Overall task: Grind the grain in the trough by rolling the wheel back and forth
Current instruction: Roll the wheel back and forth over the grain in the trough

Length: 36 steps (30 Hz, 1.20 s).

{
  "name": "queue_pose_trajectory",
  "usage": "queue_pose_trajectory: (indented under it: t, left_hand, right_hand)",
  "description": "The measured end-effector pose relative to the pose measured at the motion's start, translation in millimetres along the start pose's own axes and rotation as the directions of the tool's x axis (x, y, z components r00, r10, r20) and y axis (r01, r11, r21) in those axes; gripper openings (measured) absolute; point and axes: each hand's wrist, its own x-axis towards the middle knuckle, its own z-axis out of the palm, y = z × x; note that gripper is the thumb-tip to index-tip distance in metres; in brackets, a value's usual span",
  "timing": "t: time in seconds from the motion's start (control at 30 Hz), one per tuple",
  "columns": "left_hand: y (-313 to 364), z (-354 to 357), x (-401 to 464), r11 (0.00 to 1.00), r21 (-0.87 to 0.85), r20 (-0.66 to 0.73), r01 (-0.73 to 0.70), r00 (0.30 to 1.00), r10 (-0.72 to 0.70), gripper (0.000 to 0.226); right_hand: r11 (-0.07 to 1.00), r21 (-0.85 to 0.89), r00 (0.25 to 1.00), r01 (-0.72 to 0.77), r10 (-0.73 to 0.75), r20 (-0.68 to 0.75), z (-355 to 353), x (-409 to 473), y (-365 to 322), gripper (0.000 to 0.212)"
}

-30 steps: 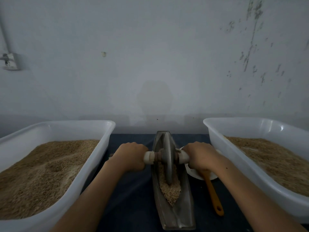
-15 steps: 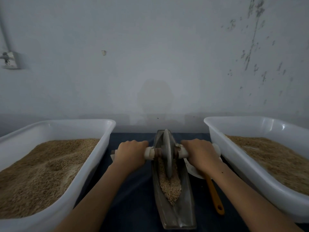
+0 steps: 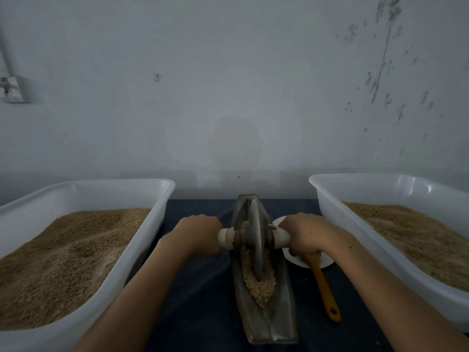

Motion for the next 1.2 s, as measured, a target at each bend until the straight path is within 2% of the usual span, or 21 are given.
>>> queue_pose_trajectory:
  t: [0.1,0.2,0.27,0.33,0.43,0.53,0.63,0.73,0.8,0.9,1.0,1.07,1.13,1.2]
  left_hand:
    - [-1.1,5.7,0.7,0.999,0.039,-0.164,0.009,0.986,-0.003,0.018]
    - [0.5,11.6,2.0,0.994,0.095,-0.362,0.059,0.932,-0.021,0.018]
    - [2.1,14.7,2.4,0.992,0.098,-0.417,0.085,0.908,-0.037,0.022]
    - [2.2,15.2,2.5,0.992,0.091,-0.423,0.084,0.905,-0.037,0.022]
    - [0.9,10.7,1.7,0.995,0.085,-0.338,0.048,0.941,-0.017,0.015]
    - [-1.3,1.4,0.0,1.000,0.015,-0.066,0.005,0.998,-0.004,0.018]
    - [-2.0,-3.9,-3.4,0.997,-0.082,0.168,0.017,0.986,-0.003,0.018]
    - [-2.1,-3.5,-4.2,0.994,-0.110,0.190,0.022,0.982,-0.001,0.017]
    - [-2.2,-1.7,-3.4,0.995,-0.103,0.128,0.019,0.992,-0.006,0.018]
    - [-1.3,3.3,-2.7,0.999,-0.022,-0.073,0.025,0.997,-0.026,0.015]
    - [3.1,8.8,-2.1,0.996,0.060,-0.316,0.069,0.948,-0.047,0.013]
    - [7.8,11.1,-1.9,0.990,0.105,-0.420,0.095,0.906,-0.042,0.013]
    - [10.3,10.8,-1.6,0.984,0.142,-0.457,0.106,0.889,-0.030,0.014]
    - [9.1,8.3,-1.8,0.987,0.141,-0.413,0.084,0.910,-0.018,0.015]
  right_hand:
    - [1.000,-0.027,0.981,-0.017,0.011,-0.193,7.6,4.0,-1.7,0.023]
    - [0.999,-0.034,0.910,-0.037,0.020,-0.415,17.4,9.4,-3.2,0.017]
    - [0.999,-0.038,0.881,-0.031,0.009,-0.473,21.8,11.7,-2.5,0.016]
    - [0.999,-0.032,0.890,-0.026,0.008,-0.457,21.8,12.5,-1.5,0.017]
    - [0.999,-0.035,0.934,-0.024,0.010,-0.358,15.7,9.9,-0.6,0.019]
    - [0.999,-0.036,0.988,0.010,-0.015,-0.153,4.7,3.1,0.4,0.032]
    - [0.998,-0.065,0.999,0.025,-0.026,-0.021,-2.9,-2.6,-2.1,0.039]
    - [0.995,-0.099,0.999,0.013,-0.016,-0.037,-3.5,-2.8,-5.4,0.038]
    - [0.994,-0.109,0.995,-0.002,-0.009,-0.099,-0.5,-0.8,-5.8,0.034]
    - [0.994,-0.106,0.971,-0.035,0.009,-0.239,5.8,4.4,-6.1,0.028]
    - [0.997,-0.068,0.928,-0.048,0.019,-0.373,12.7,7.6,-5.8,0.023]
    - [0.999,-0.029,0.911,-0.046,0.030,-0.412,16.5,7.4,-3.9,0.021]
    - [0.999,0.009,0.923,-0.038,0.039,-0.383,17.8,6.6,-1.3,0.019]
    - [1.000,0.009,0.946,-0.028,0.030,-0.324,15.5,5.4,0.2,0.021]
